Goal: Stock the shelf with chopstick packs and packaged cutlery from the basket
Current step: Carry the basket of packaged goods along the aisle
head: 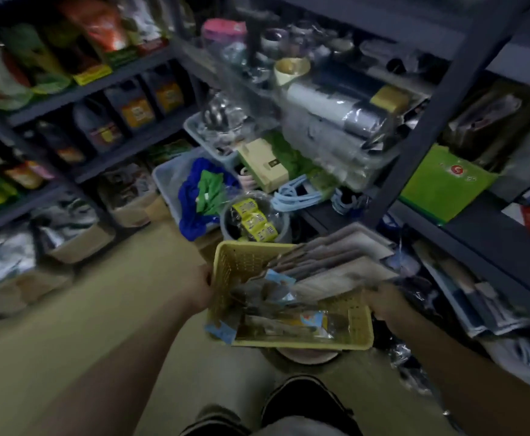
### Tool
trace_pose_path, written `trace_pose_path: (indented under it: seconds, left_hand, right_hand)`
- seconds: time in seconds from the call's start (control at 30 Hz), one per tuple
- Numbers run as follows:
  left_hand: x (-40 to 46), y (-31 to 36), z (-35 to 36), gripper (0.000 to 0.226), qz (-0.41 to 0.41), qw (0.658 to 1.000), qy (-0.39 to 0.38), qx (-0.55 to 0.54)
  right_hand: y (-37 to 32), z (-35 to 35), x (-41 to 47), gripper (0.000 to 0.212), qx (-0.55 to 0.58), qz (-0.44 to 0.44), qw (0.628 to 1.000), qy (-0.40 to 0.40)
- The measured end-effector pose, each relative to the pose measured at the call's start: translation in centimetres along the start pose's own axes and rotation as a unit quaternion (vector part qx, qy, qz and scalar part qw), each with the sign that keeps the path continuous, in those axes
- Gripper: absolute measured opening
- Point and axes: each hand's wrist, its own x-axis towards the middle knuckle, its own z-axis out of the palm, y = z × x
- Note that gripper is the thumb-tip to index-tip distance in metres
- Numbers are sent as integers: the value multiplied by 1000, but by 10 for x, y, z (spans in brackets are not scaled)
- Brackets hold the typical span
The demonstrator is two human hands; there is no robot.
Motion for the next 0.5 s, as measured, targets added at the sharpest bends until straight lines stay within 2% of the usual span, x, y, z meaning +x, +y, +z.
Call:
trace_pose_path:
  seconds: [0.1, 0.17, 0.23, 0.3, 0.4, 0.5]
  left_hand:
    - [62, 14, 12, 20, 50, 996, -66, 40]
    - [105, 16, 31, 18, 67, 990, -104, 68]
    - [139, 21, 53, 6, 87, 984, -125, 90]
    - [167, 21, 78, 15, 117, 972, -165, 123]
    - [195, 6, 113, 7, 145, 955, -229, 122]
    - [211, -10, 135, 15, 169, 937, -275, 135]
  right_hand:
    - [16, 8, 17, 13, 60, 79, 993, 57]
    - [29, 16, 21, 21, 93, 115, 986, 83]
    - [47, 25, 27, 28, 113, 132, 979, 106]
    - [63, 37, 33, 23, 125, 141, 974, 125]
    - [90, 51, 45, 32, 145, 171, 962, 157]
    - [104, 64, 47, 27, 176, 182, 951, 179]
